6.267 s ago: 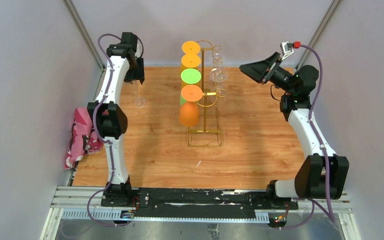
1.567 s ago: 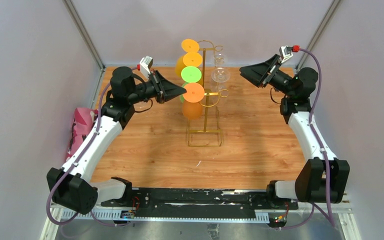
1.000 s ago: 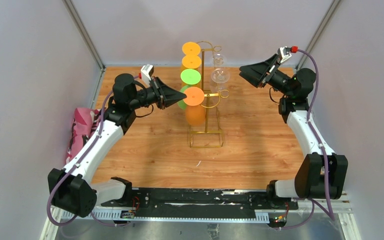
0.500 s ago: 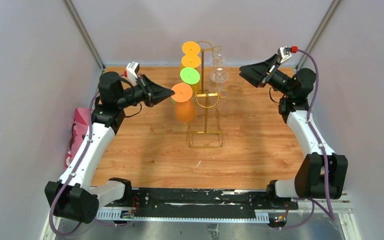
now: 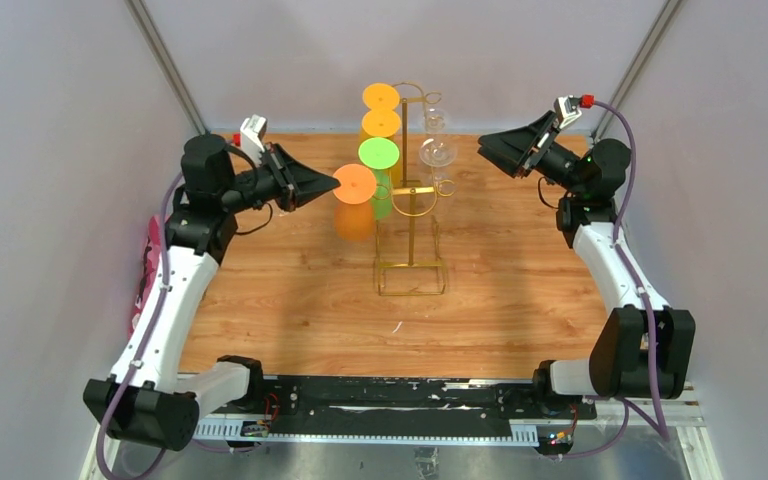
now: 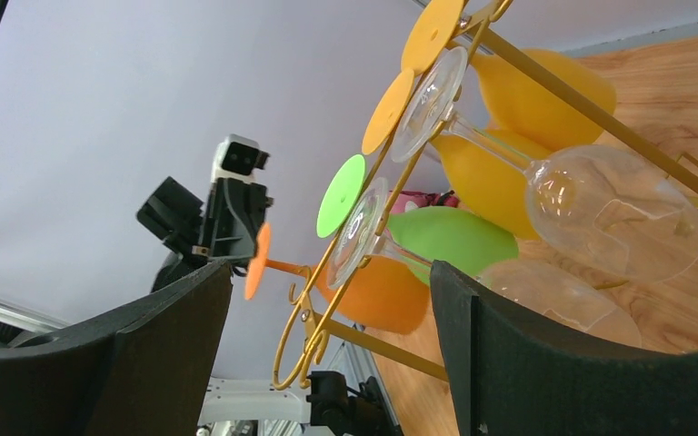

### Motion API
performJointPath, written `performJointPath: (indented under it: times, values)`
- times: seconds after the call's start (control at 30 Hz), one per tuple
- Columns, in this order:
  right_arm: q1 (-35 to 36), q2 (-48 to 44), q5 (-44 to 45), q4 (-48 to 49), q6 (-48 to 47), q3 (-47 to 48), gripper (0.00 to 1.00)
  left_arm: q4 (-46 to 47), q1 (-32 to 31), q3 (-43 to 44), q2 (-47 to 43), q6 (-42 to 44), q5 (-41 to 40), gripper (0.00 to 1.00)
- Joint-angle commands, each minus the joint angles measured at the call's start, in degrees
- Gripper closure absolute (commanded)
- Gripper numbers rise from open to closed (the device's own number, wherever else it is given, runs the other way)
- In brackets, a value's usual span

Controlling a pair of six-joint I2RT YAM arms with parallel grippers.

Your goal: Take the wine glass off the wine glass rack

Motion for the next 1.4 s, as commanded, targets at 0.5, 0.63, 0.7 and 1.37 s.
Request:
performJointPath:
  times: [0.5,0.63,0.7,1.37]
  values:
    - [0.3,-9.1,-0.7,-8.2,-9.2,0.9,0.15,-7.1,0.2,23.3,-12.3,10.5,-4.3,1.0]
    - [0.2,-10.8,-0.2,-12.3,-16.0,3.9,0.15,12.7,0.1,22.0,-9.7,4.9,3.3,1.0]
    - [0.2,-11.5,0.7,-17.9,-21.6,7.1,0.15,14.8,-0.7,22.9,-7.2,6.6,5.0,1.0]
    - [0.0,3.1,-12.4,30.0,2.2,16.2,0.16,34.9,-17.1,34.3,13.2,27.9,28.1,1.0]
